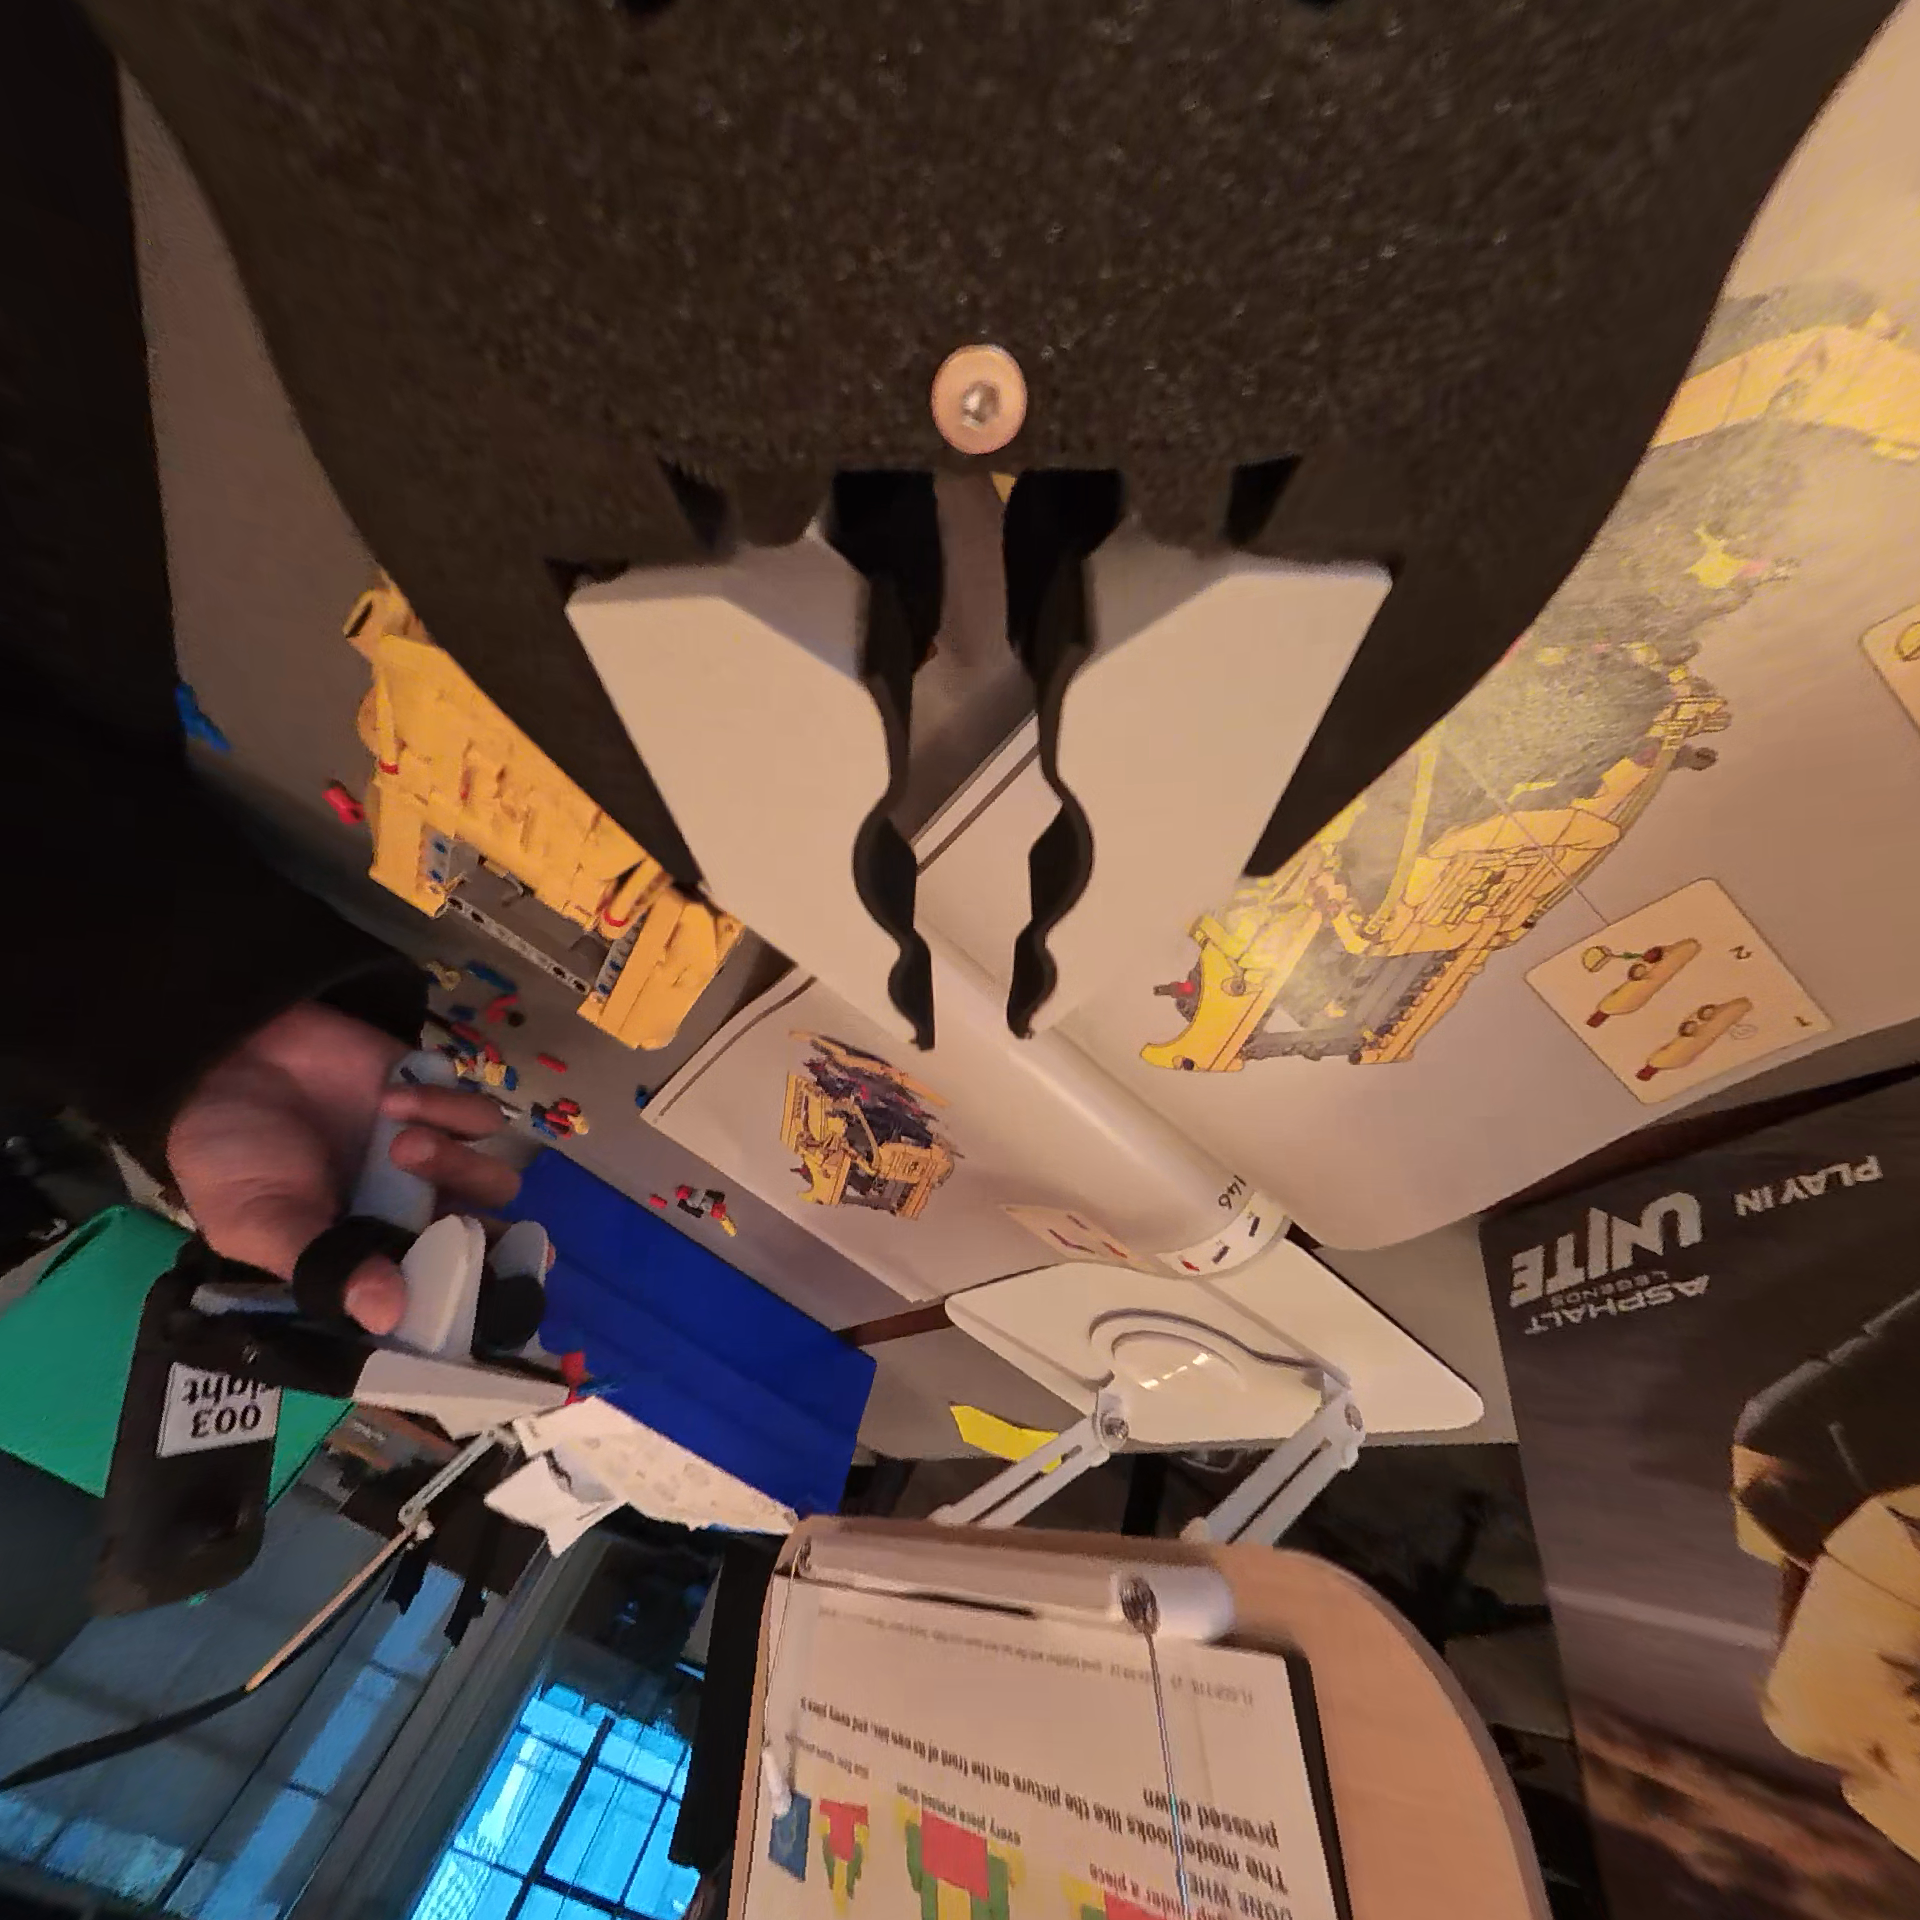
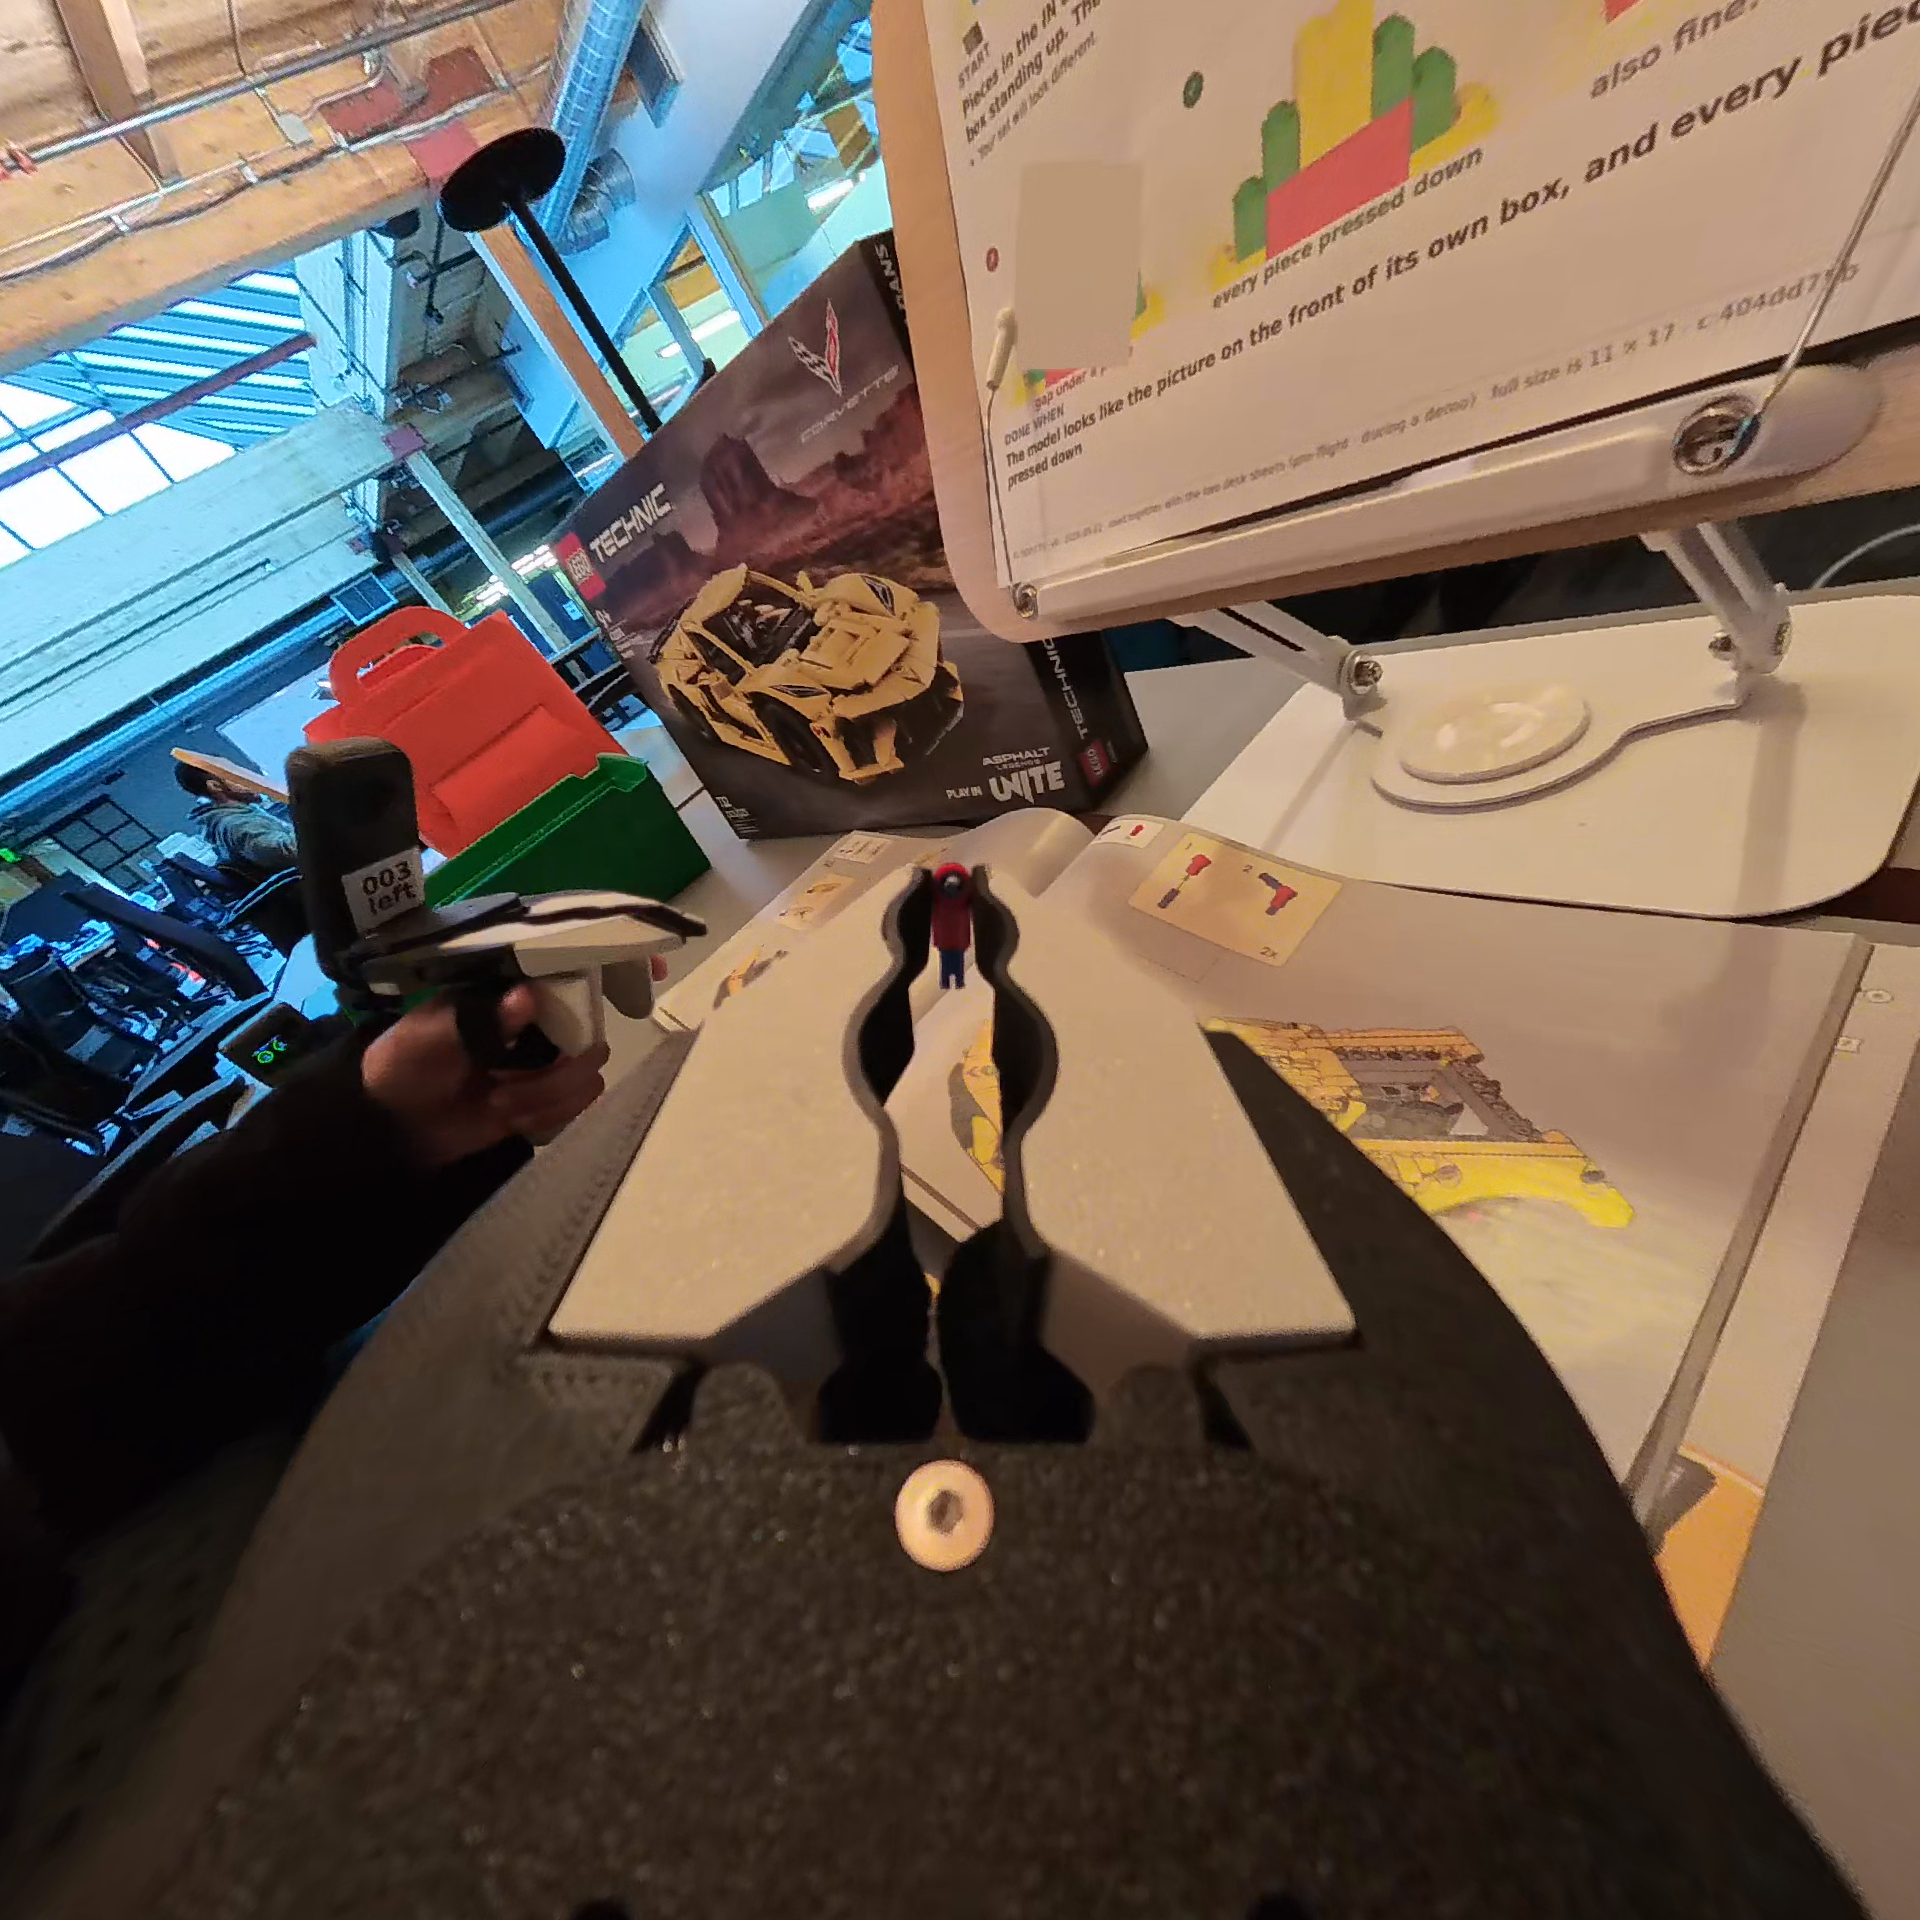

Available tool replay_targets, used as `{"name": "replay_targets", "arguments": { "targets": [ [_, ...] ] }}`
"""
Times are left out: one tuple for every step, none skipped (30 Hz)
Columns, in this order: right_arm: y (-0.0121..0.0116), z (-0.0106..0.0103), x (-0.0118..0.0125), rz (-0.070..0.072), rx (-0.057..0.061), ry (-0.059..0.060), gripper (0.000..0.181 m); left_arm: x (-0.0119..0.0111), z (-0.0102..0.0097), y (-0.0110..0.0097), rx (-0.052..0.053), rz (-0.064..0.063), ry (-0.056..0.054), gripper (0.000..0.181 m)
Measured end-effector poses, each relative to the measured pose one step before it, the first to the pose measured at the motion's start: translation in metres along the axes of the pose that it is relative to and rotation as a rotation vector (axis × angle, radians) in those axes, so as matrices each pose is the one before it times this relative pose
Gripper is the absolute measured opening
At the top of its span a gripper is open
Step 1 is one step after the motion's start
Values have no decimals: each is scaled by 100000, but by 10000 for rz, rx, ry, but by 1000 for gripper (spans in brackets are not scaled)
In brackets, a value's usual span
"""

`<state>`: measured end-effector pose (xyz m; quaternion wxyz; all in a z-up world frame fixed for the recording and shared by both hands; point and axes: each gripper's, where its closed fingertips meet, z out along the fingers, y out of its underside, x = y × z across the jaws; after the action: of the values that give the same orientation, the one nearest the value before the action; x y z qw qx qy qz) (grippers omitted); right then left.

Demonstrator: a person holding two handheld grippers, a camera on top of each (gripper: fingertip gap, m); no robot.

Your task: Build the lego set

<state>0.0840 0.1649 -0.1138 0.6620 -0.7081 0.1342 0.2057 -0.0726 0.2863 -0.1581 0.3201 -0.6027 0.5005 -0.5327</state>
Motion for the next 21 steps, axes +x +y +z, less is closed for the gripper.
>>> {"name": "replay_targets", "arguments": {
  "targets": [
    [21, -47, 213, 47, 44, 54, 6, -84, 168, 411, -165, 60, -11, 14],
    [24, -39, 227, 49, 54, 58, 6, -164, 134, 352, -138, 44, -80, 14],
    [54, -21, 175, 67, 33, 34, 6, -91, 96, 247, -80, 16, -19, 14],
    [45, 7, 107, 63, 28, 10, 6, -28, 56, 123, -35, -40, 30, 14],
    [82, 37, 53, 44, -3, -15, 6, -70, 6, 26, 16, -79, 18, 14],
    [105, 58, 15, 28, -20, -20, 6, -61, -29, -41, 50, -82, 28, 14],
    [72, 55, -22, 10, 0, -19, 6, -92, -53, -53, 43, -81, 14, 14],
    [103, 70, -50, 4, -24, -28, 6, -115, -77, -59, 41, -79, 2, 14],
    [101, 60, -56, -3, -37, -19, 5, -121, -70, -70, 50, -69, -3, 14],
    [79, 55, -50, -22, -20, -7, 5, -96, -66, -45, 35, -58, 0, 14],
    [69, 55, -53, -41, -32, -9, 6, -88, -48, -18, 15, -52, -3, 14],
    [114, 66, -26, -46, -60, 2, 6, -76, -36, -39, 30, -41, -12, 14],
    [123, 57, -3, -49, -70, 11, 6, -7, -16, -28, 23, -27, 10, 14],
    [79, 45, -20, -46, -33, 10, 6, 11, 13, 46, -27, -19, 27, 14],
    [31, 22, -16, -19, -4, 0, 6, -23, 18, 57, -36, -7, -13, 14],
    [7, 19, -26, 9, 10, -15, 6, -25, 18, 28, -2, 19, -23, 14],
    [36, 19, -28, 36, -13, -36, 6, 22, 22, 43, -12, 20, 5, 14],
    [33, 4, 8, 43, -17, -19, 6, 23, 29, 56, -35, -3, 15, 14],
    [-10, -25, 47, 11, 22, 19, 6, 11, -1, 3, -2, -8, 4, 14],
    [-20, -13, 33, -11, 23, 16, 6, 22, -5, -31, 22, 1, 7, 14],
    [1, -9, -11, 3, -11, -9, 6, 17, 2, -4, 3, 1, 13, 14]
  ]
}}
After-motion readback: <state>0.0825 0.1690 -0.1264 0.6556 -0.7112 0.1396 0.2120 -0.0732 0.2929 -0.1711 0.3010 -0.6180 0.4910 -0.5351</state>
